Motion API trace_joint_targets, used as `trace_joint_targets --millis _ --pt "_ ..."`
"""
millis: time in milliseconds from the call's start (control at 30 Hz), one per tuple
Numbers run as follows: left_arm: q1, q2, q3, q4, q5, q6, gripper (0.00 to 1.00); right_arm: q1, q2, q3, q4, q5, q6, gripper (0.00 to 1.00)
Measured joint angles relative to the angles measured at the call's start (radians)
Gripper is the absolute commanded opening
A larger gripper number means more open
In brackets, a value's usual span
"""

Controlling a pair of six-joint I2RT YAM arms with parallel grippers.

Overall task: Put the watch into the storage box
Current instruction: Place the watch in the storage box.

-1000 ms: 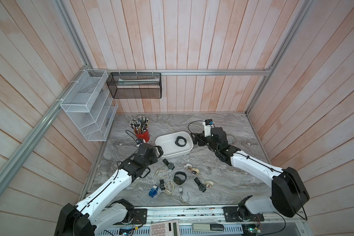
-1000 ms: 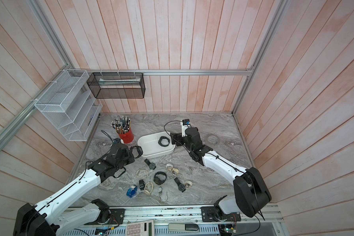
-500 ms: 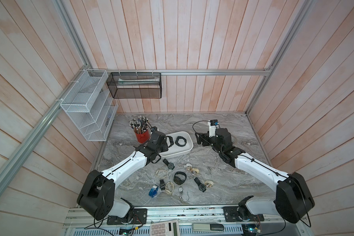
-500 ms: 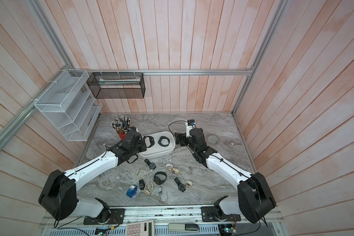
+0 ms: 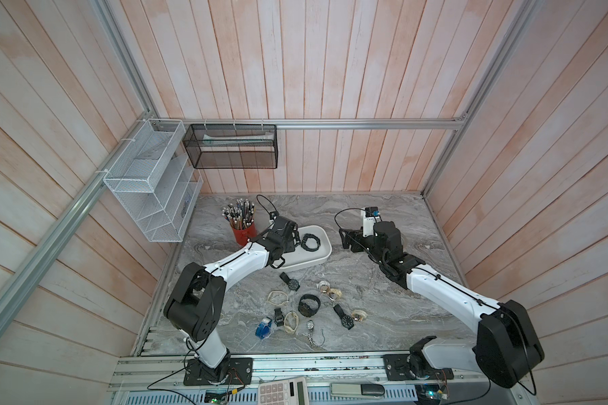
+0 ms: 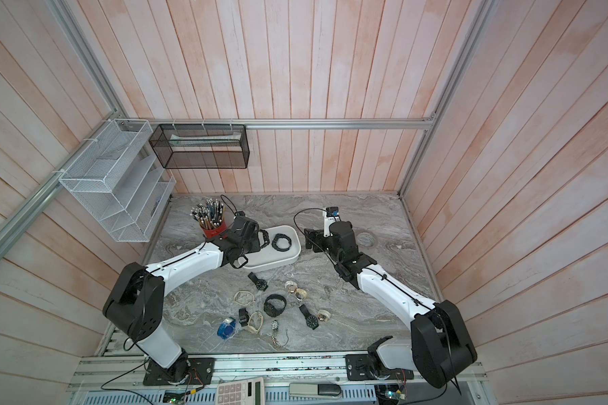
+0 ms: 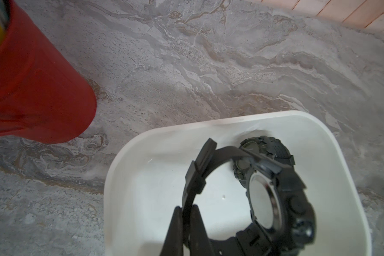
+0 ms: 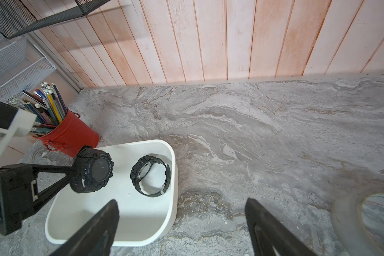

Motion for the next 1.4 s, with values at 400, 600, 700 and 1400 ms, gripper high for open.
trace_joint_targets --millis 400,600,700,1400 --pt "0.0 0.122 0.07 -0.044 -0.018 0.019 0.0 -0.007 -0.015 -0.003 -0.009 0.0 0.0 0.91" --pt "0.0 0.174 0.095 -0.056 -0.014 0.021 0.0 -0.01 -0.02 -0.004 -0.015 0.003 0.0 0.91" --pt "0.0 0.182 0.095 -0.065 -0.01 0.021 0.05 -0.01 -0.021 -0.005 -0.016 0.003 0.0 0.91" --pt "0.0 -0.104 -0.028 0.067 0.161 0.045 0.95 -0.016 -0.036 -0.012 -0.043 0.003 0.005 0.91"
